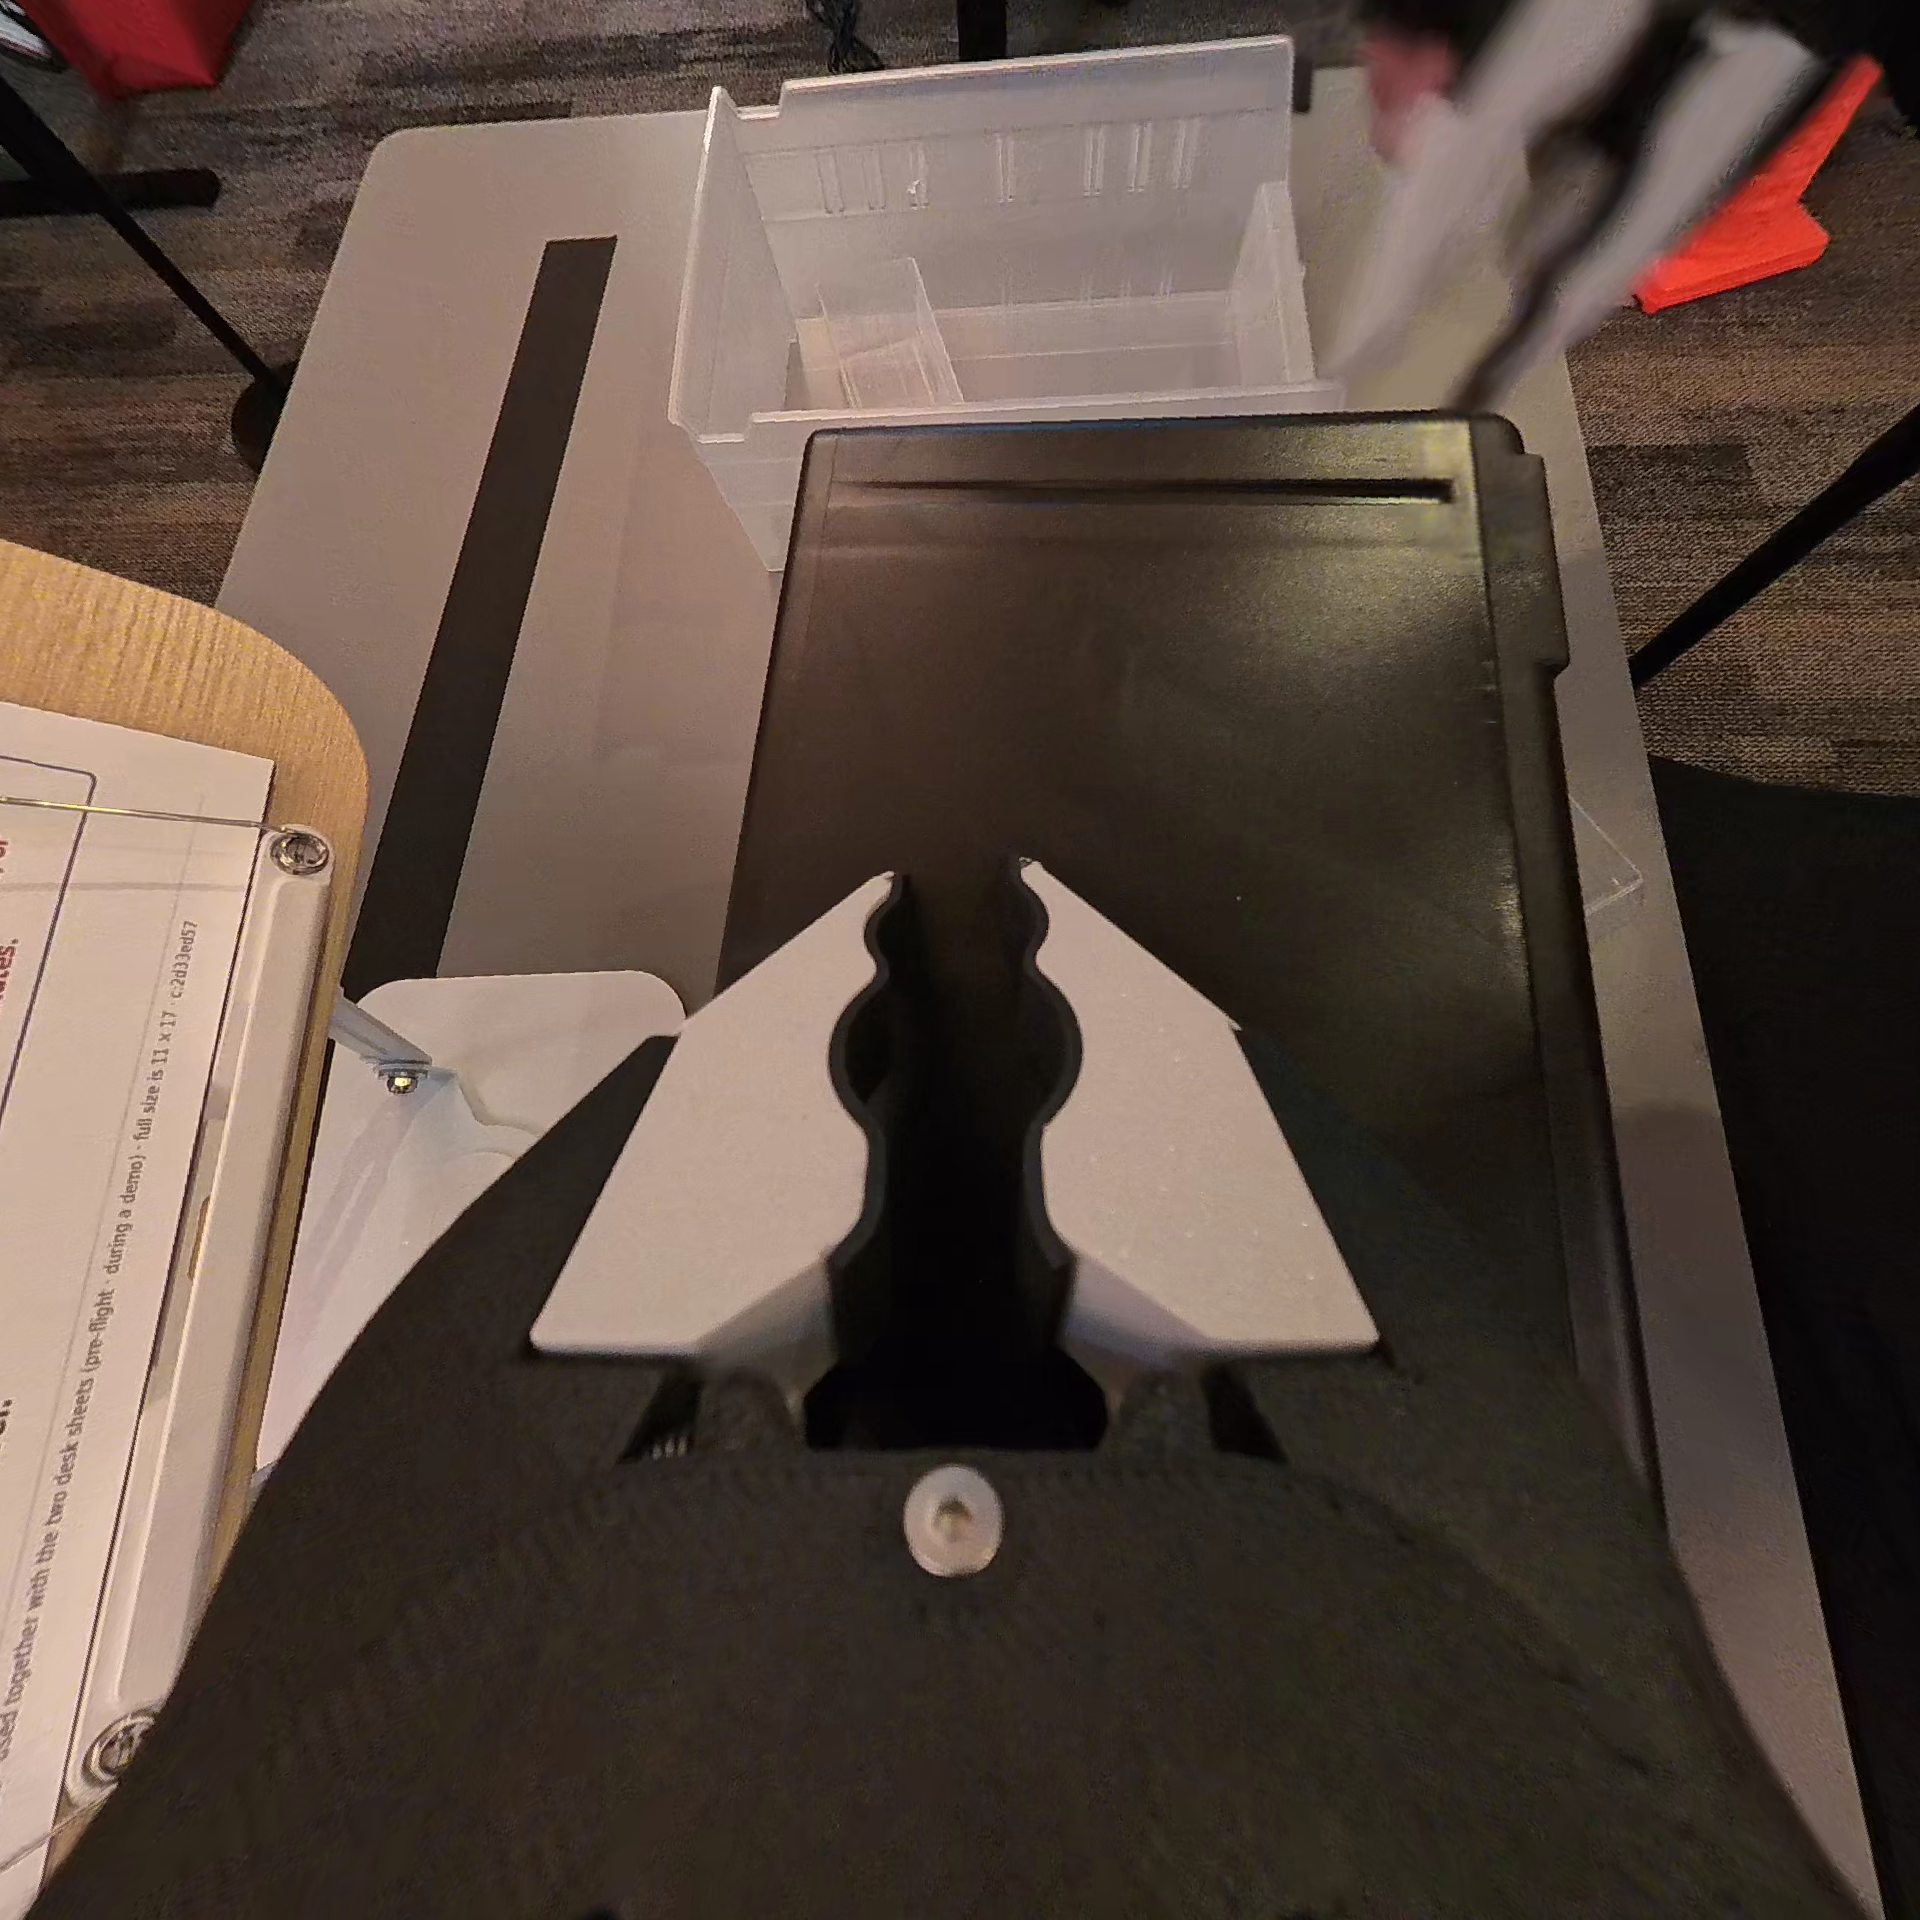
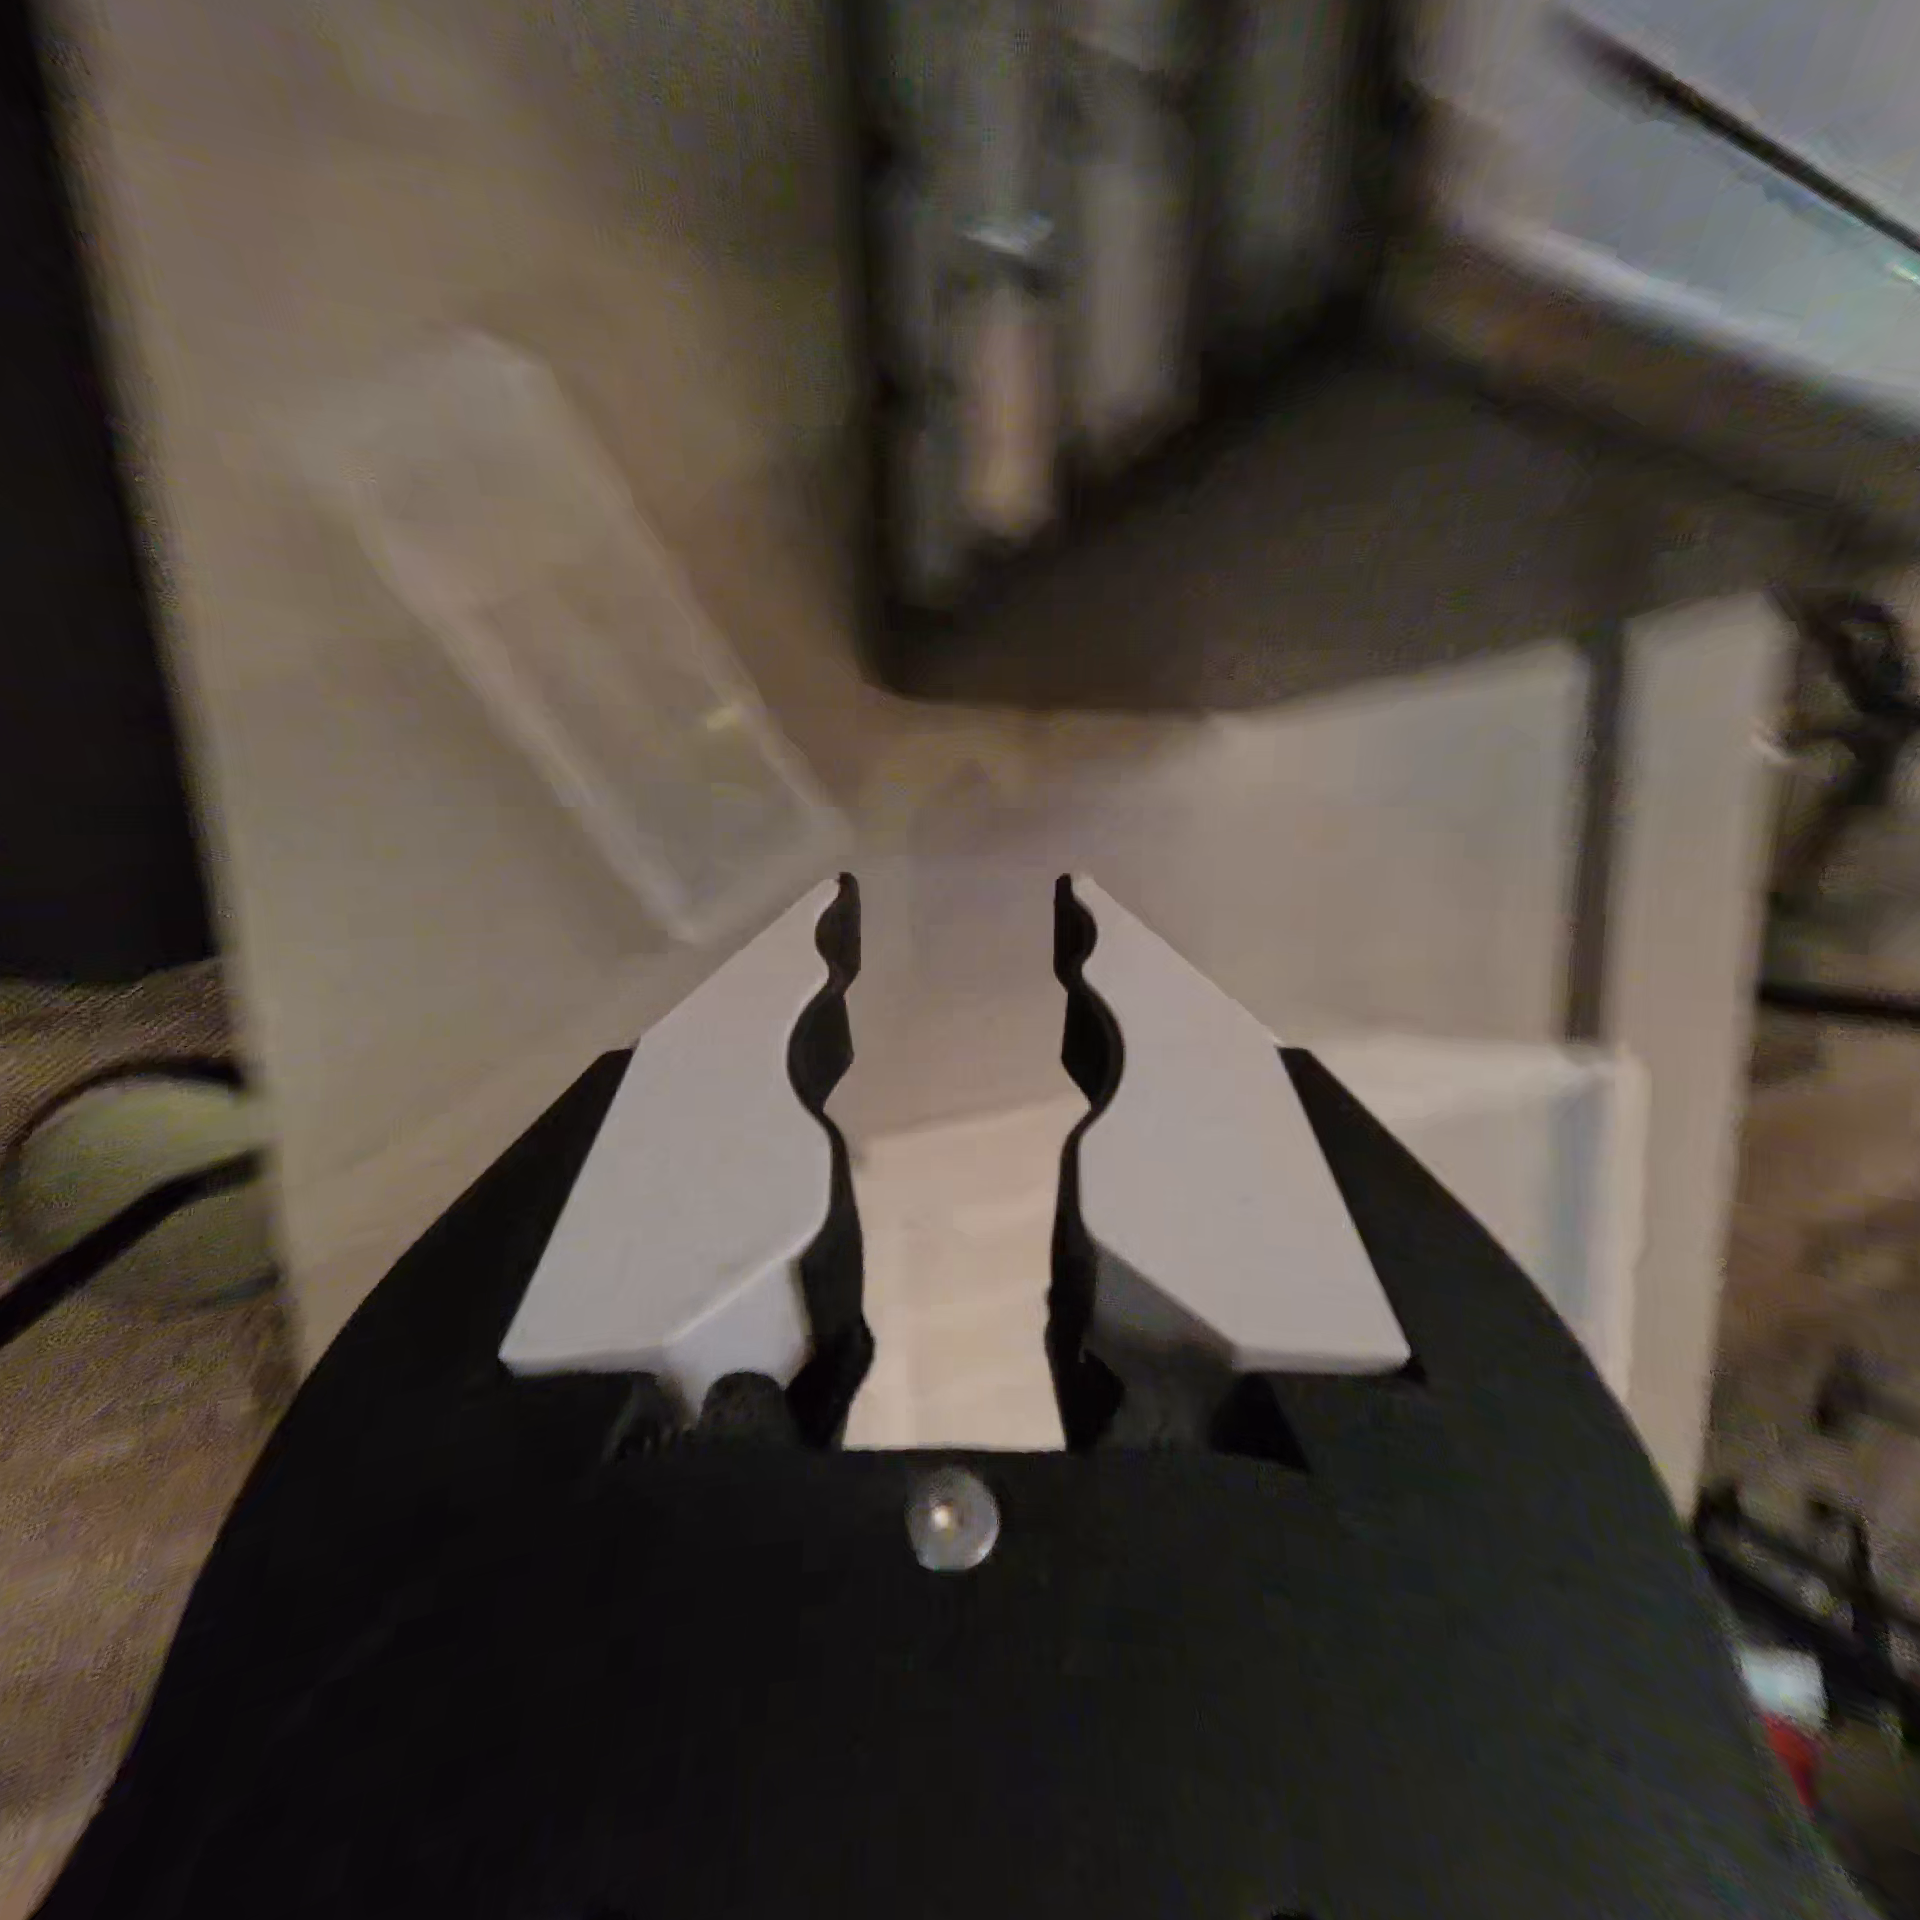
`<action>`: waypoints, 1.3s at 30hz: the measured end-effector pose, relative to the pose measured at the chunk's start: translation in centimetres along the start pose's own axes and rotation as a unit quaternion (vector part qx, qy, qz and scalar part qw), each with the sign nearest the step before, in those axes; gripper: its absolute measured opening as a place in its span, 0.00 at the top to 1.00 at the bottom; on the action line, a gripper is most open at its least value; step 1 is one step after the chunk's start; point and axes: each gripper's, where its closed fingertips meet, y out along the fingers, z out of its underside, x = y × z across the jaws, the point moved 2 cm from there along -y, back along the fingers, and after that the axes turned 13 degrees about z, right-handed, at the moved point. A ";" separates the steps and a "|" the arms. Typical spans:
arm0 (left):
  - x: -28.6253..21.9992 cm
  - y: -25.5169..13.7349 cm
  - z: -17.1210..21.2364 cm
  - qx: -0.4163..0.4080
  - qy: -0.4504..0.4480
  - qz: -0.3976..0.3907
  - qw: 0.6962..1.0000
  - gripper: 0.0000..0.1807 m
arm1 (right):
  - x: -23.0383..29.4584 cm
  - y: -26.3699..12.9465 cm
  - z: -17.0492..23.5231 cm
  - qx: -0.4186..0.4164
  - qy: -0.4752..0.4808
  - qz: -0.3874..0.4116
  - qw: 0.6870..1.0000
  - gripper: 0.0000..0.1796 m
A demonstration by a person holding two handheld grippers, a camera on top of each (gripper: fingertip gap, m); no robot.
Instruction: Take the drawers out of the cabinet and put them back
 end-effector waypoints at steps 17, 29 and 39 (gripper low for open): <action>0.2 0.0 0.0 -0.001 -0.007 -0.006 1.000 0.91 | 7.1 0.1 -1.4 0.007 -0.061 -0.063 0.996 1.00; 0.3 -0.1 0.0 -0.001 -0.009 -0.010 1.000 0.92 | -4.8 0.8 19.3 0.307 -0.016 -0.041 0.951 1.00; 0.3 -0.1 0.0 -0.003 -0.014 -0.004 1.000 0.92 | -5.3 8.8 24.4 0.321 0.050 -0.068 0.943 0.99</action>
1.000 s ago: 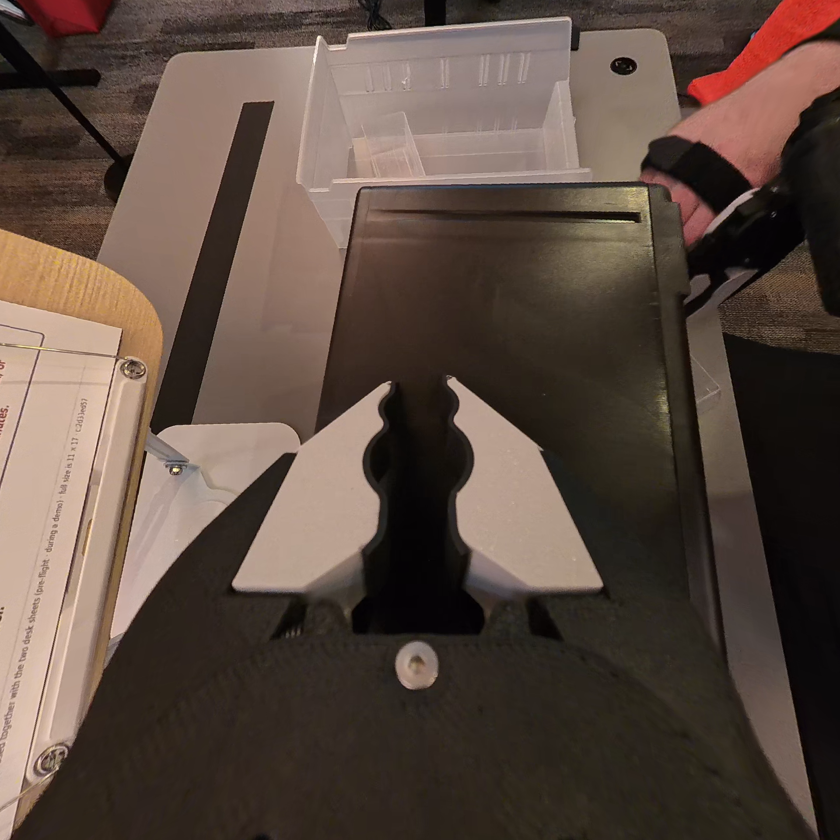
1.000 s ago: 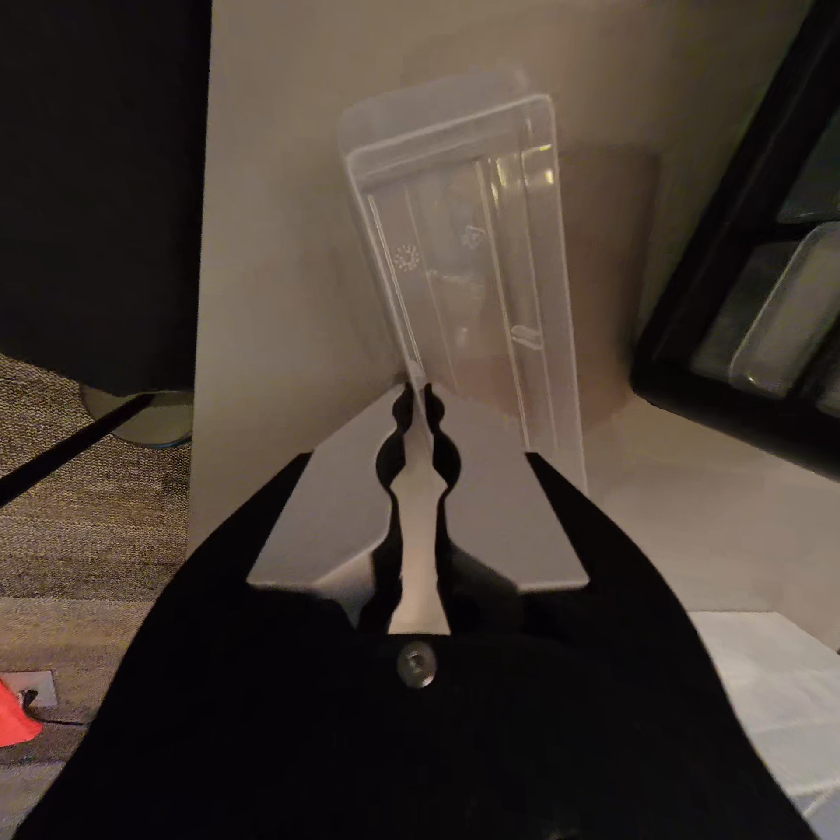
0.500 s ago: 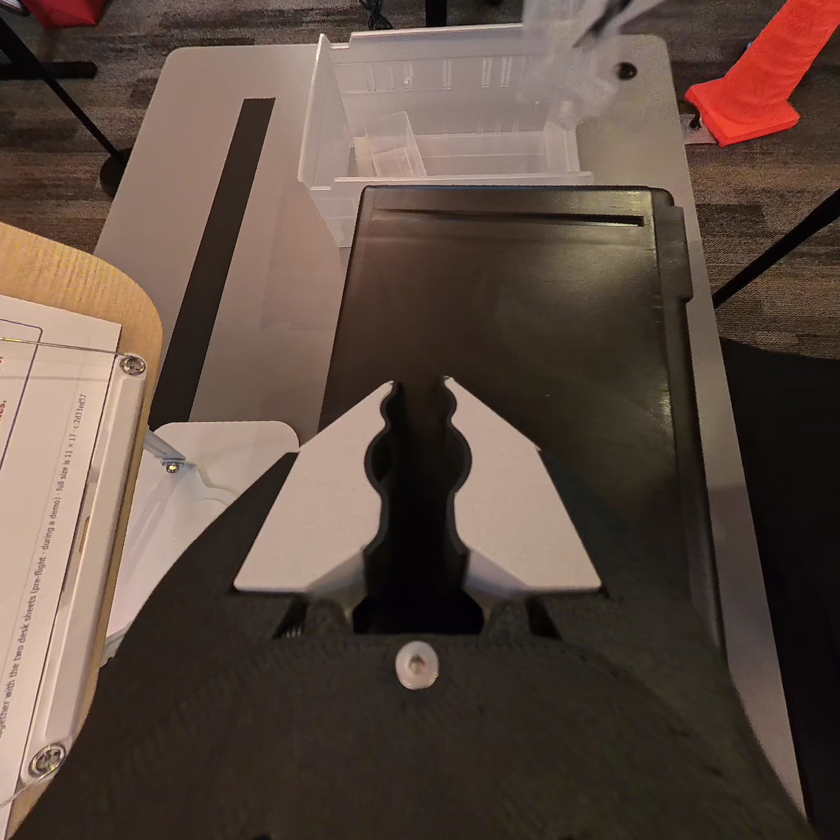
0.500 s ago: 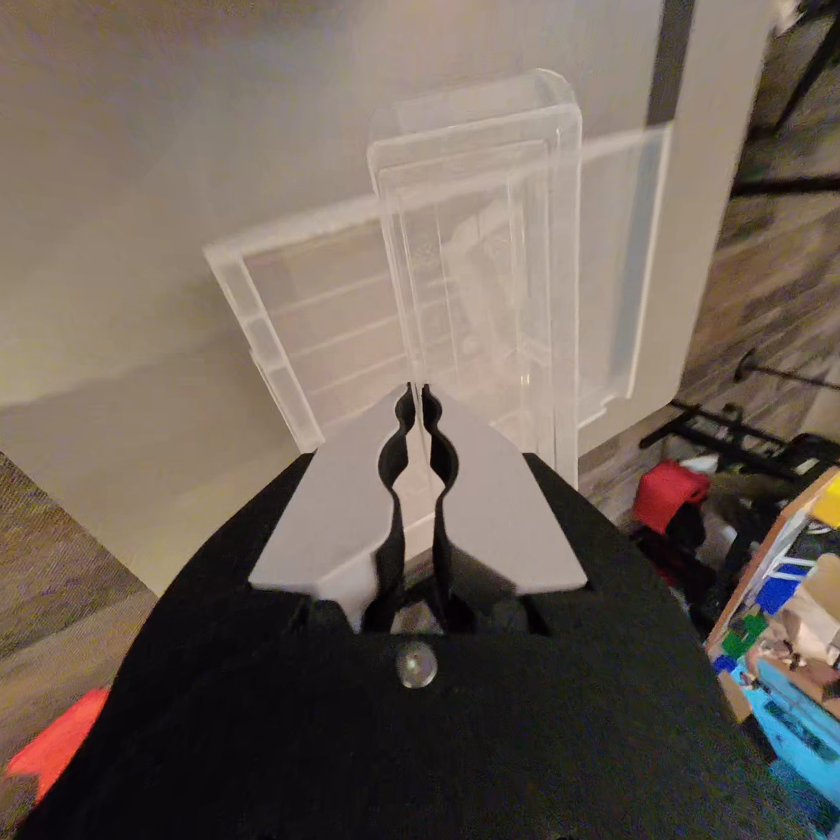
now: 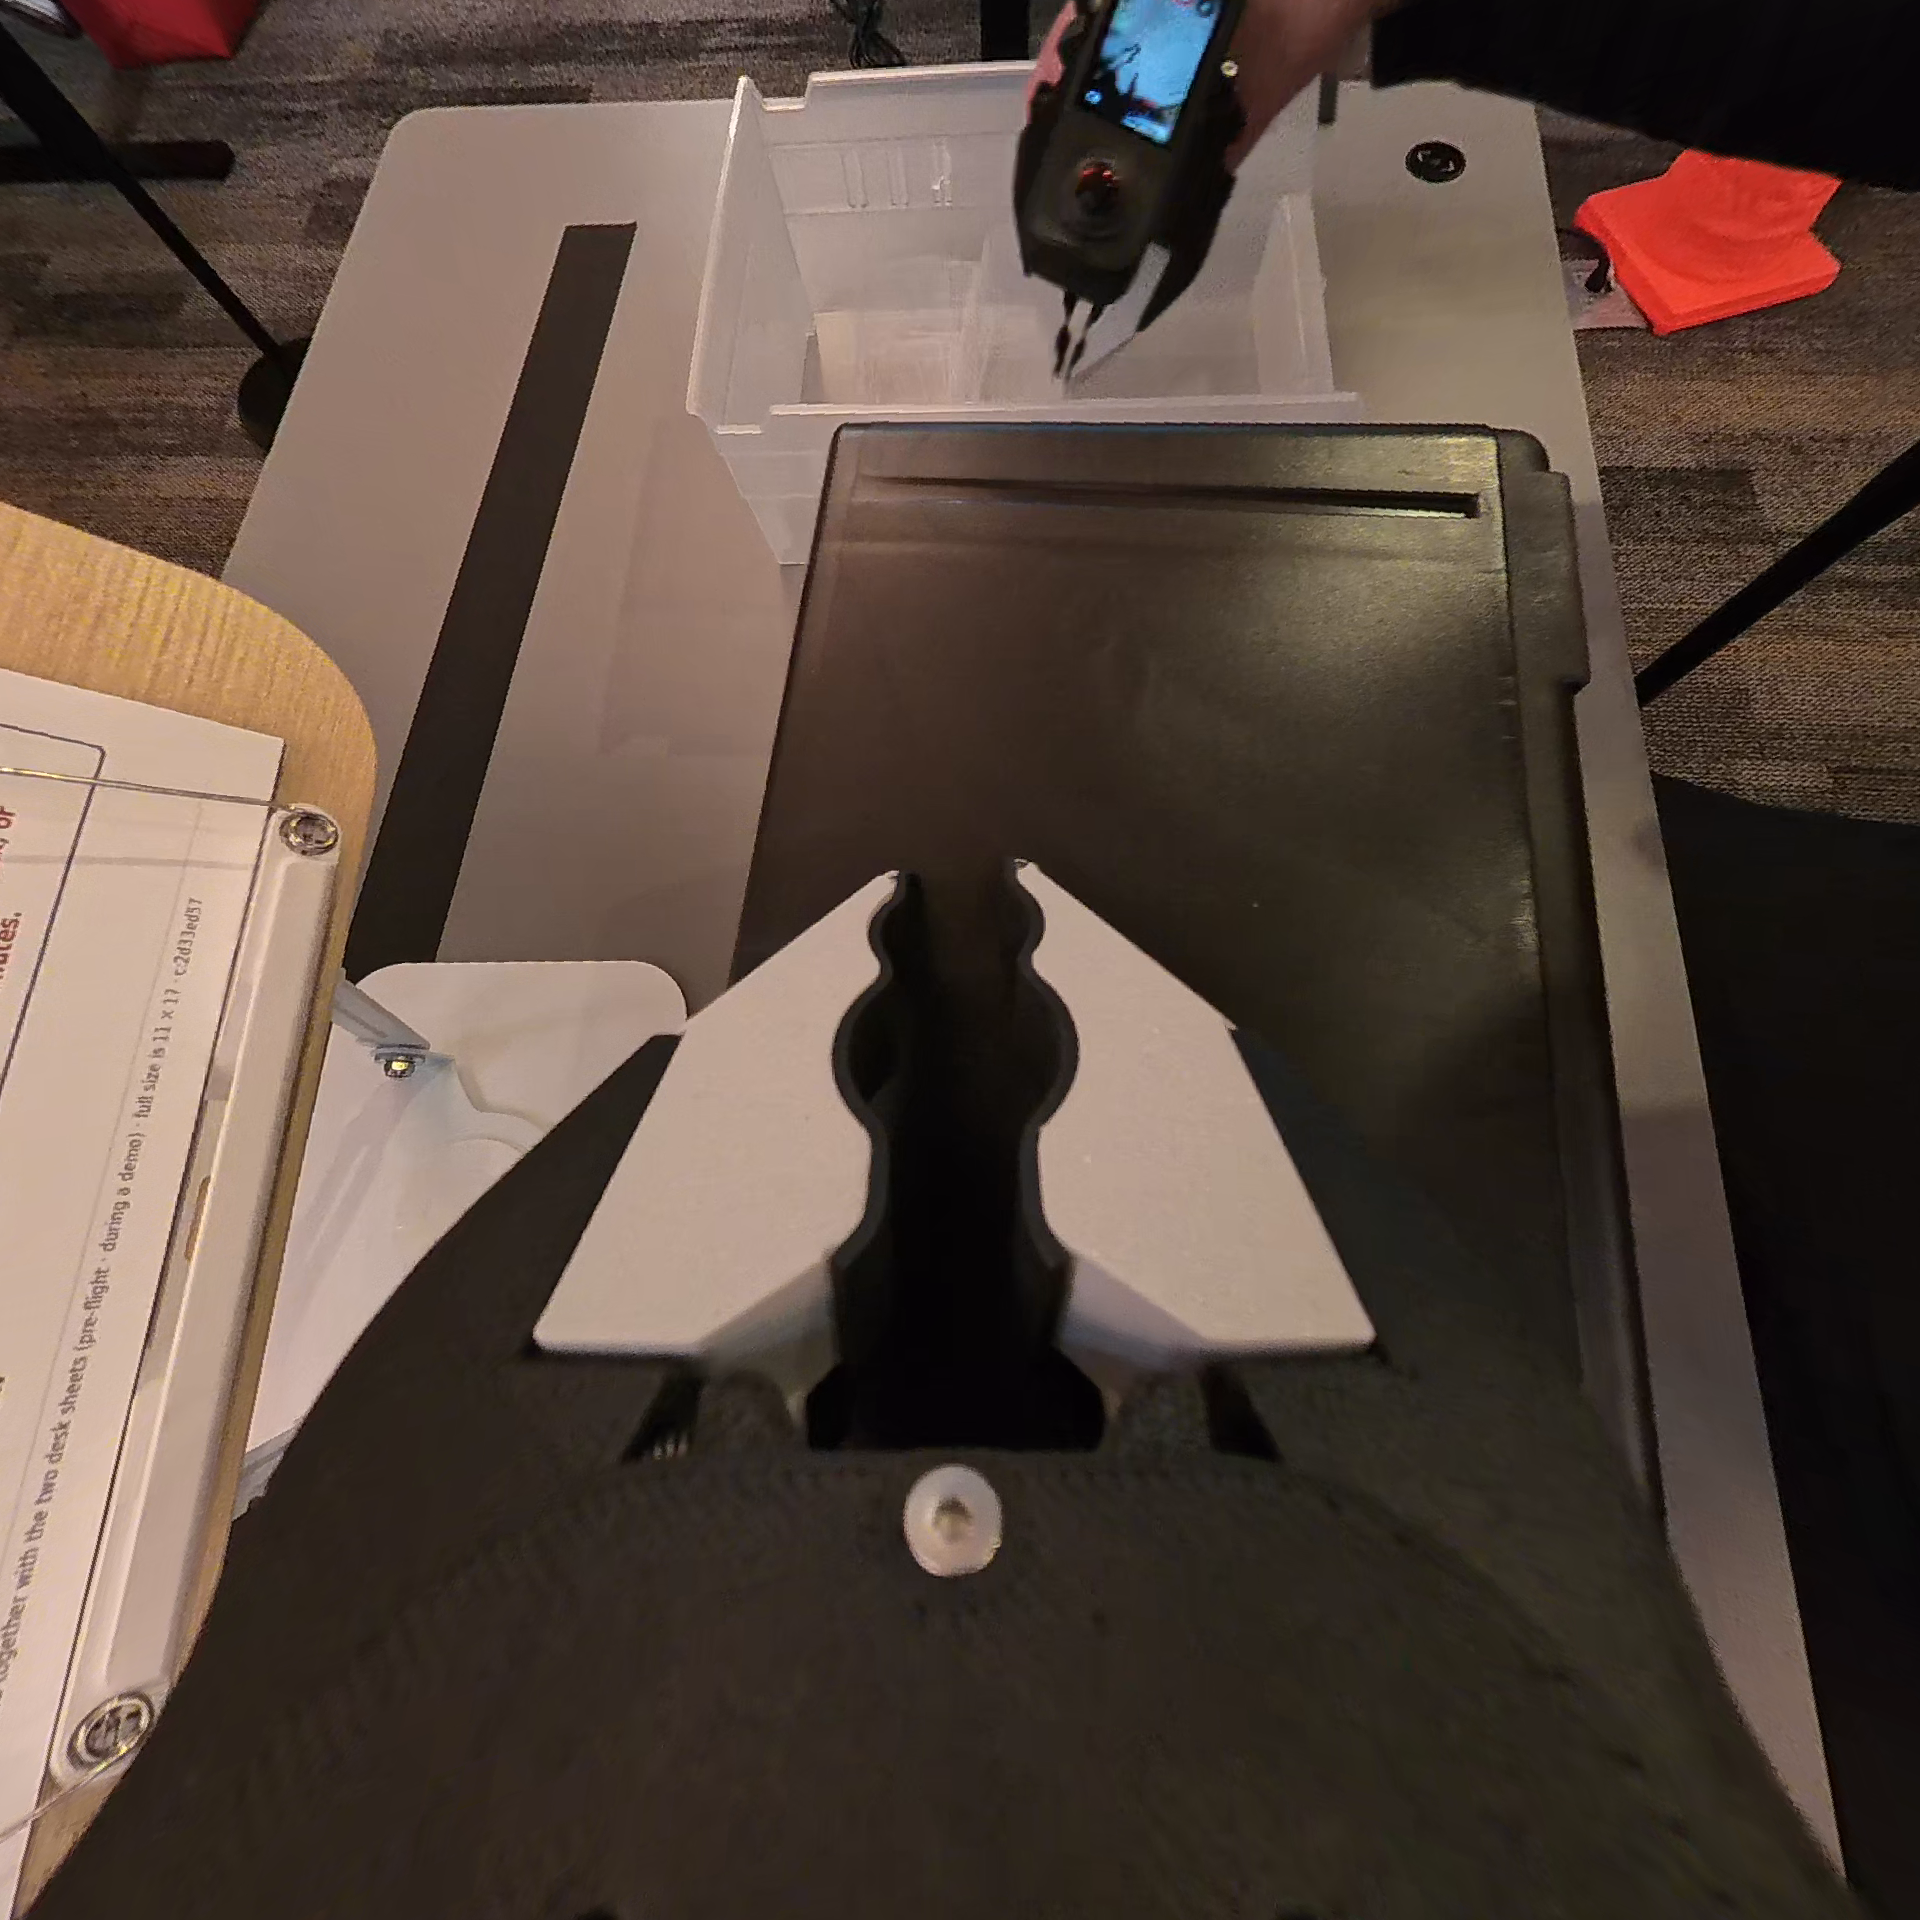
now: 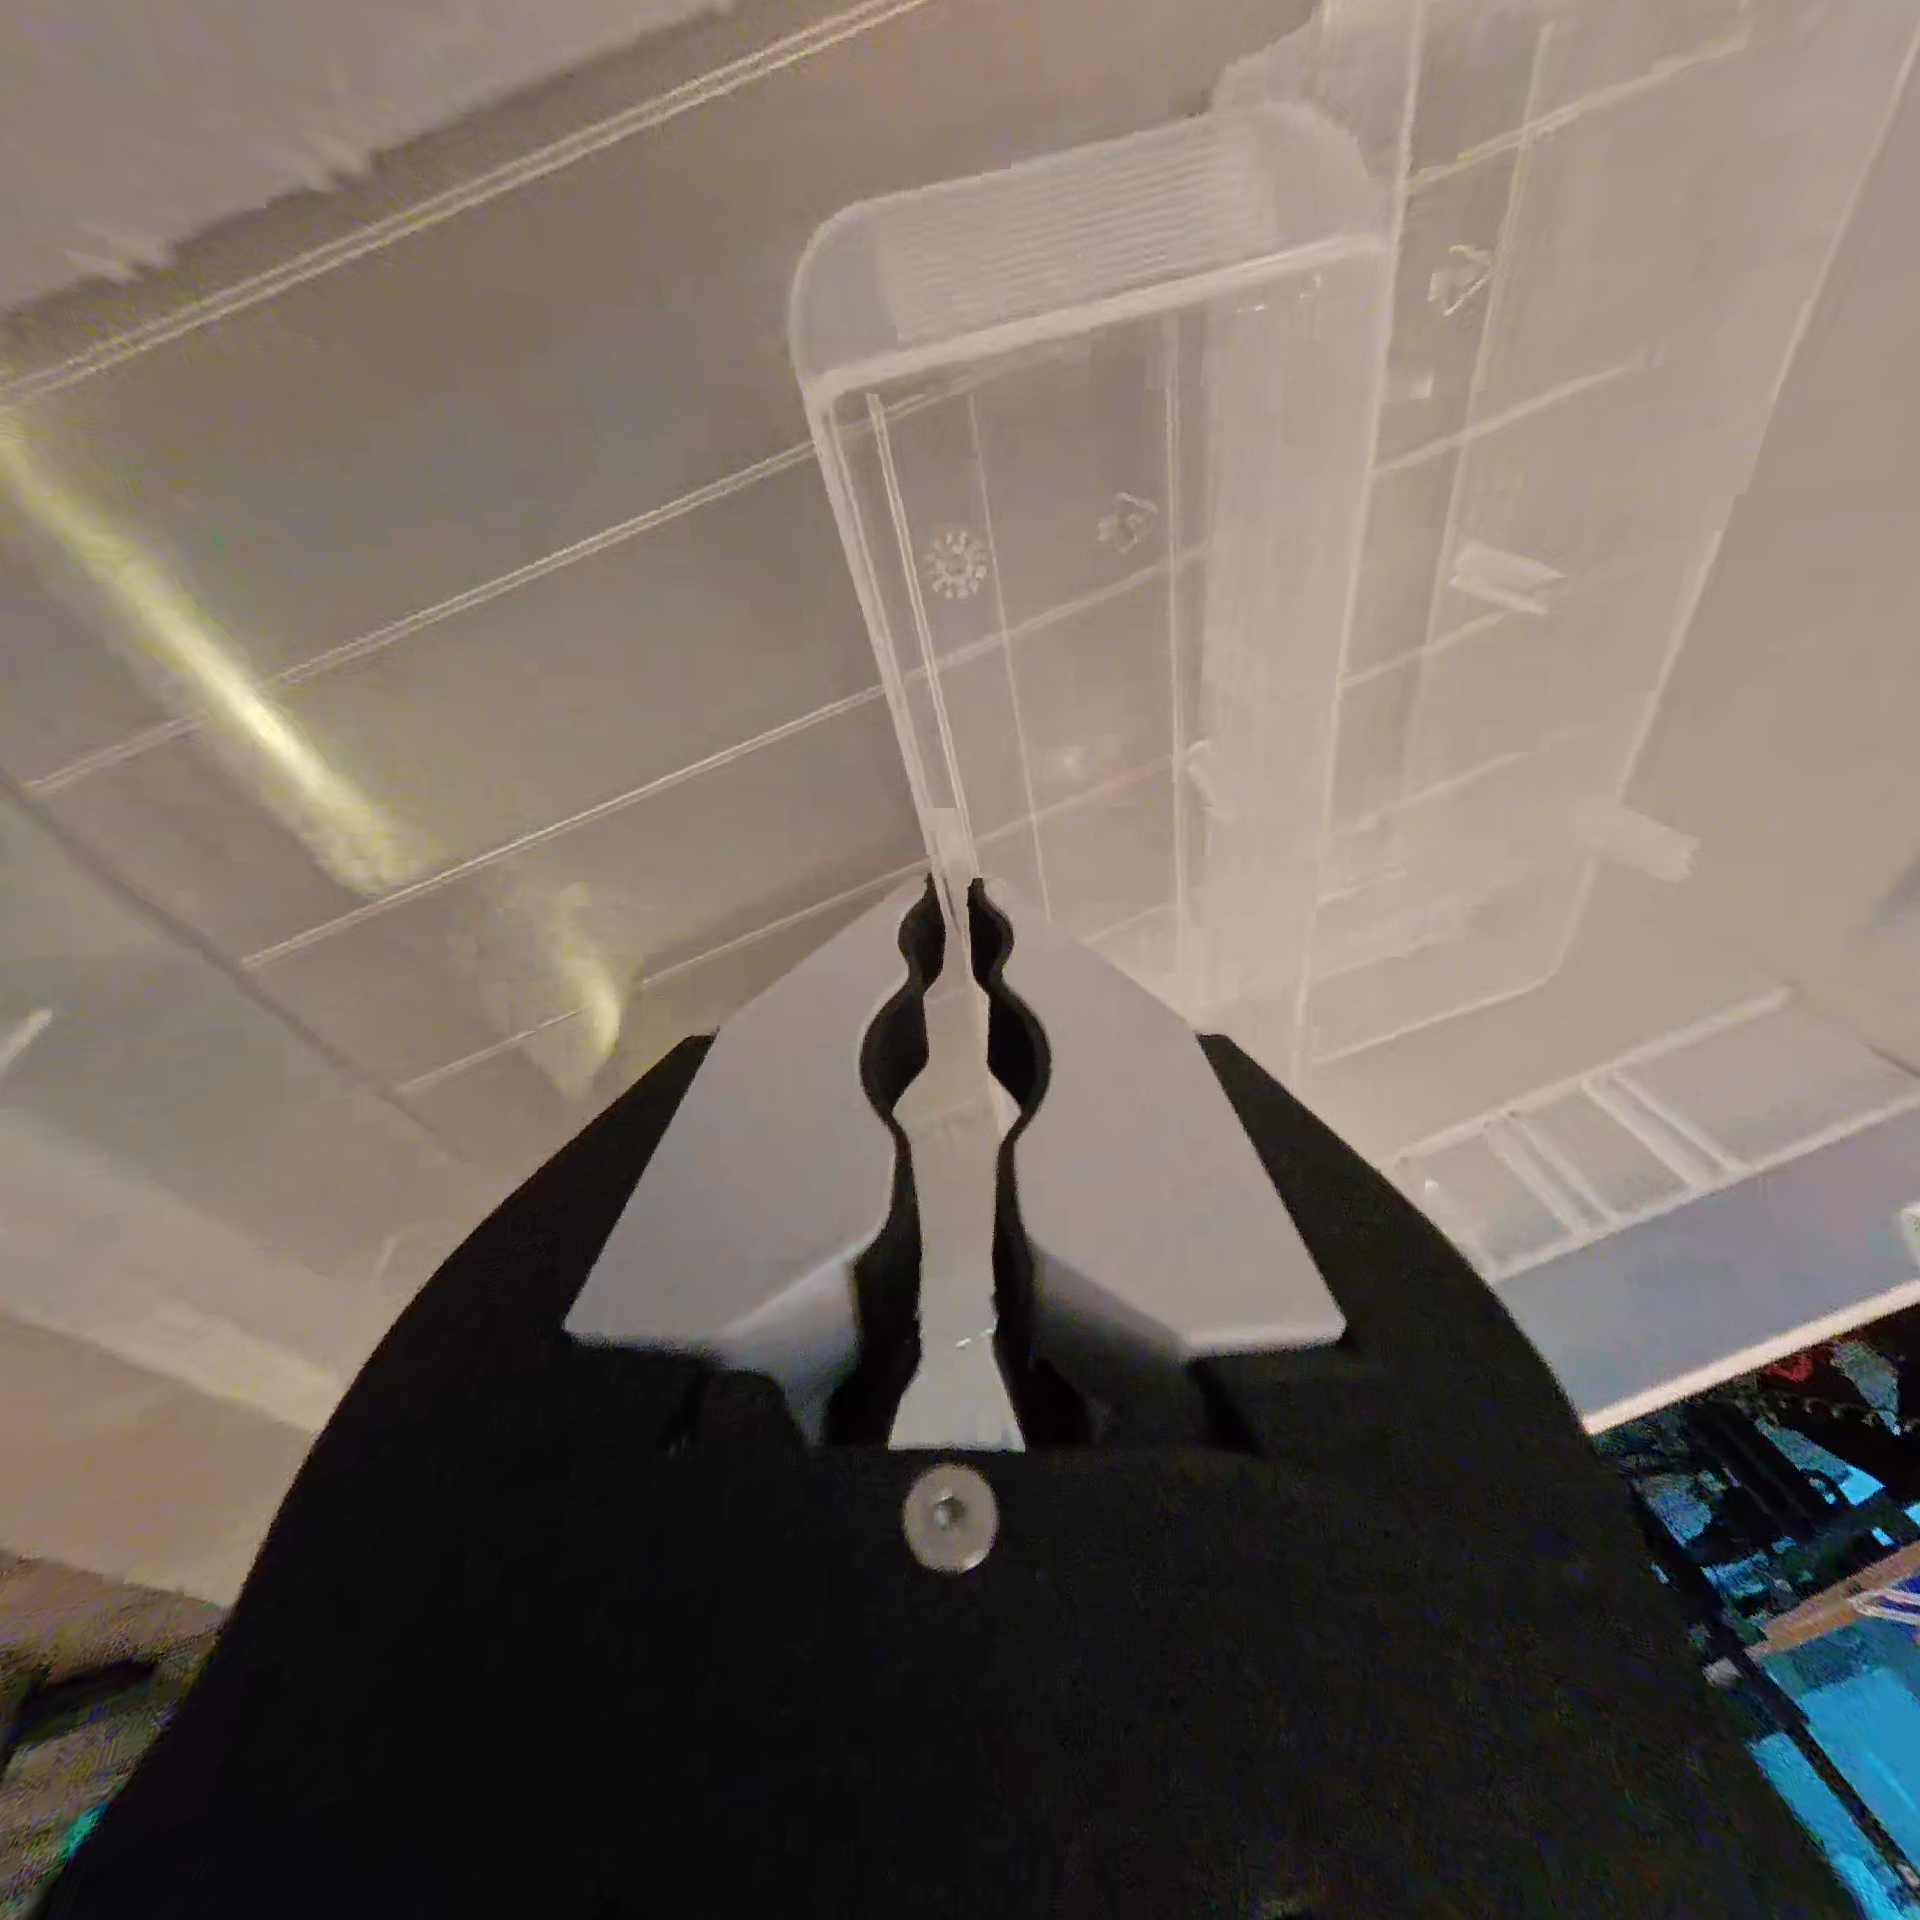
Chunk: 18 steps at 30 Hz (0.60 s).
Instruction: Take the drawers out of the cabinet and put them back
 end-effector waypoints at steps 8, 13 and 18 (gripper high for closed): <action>0.0 0.0 0.0 0.000 0.002 -0.001 1.000 0.92 | -2.6 -2.8 0.0 0.007 0.049 0.074 0.996 0.83; 0.0 0.0 0.0 0.000 0.000 0.002 1.000 0.92 | -1.4 -15.6 -6.4 -0.151 0.063 0.191 0.968 0.91; 0.0 0.0 0.0 0.000 0.001 -0.001 1.000 0.92 | 10.2 -24.0 -18.6 -0.319 -0.073 0.165 0.930 0.93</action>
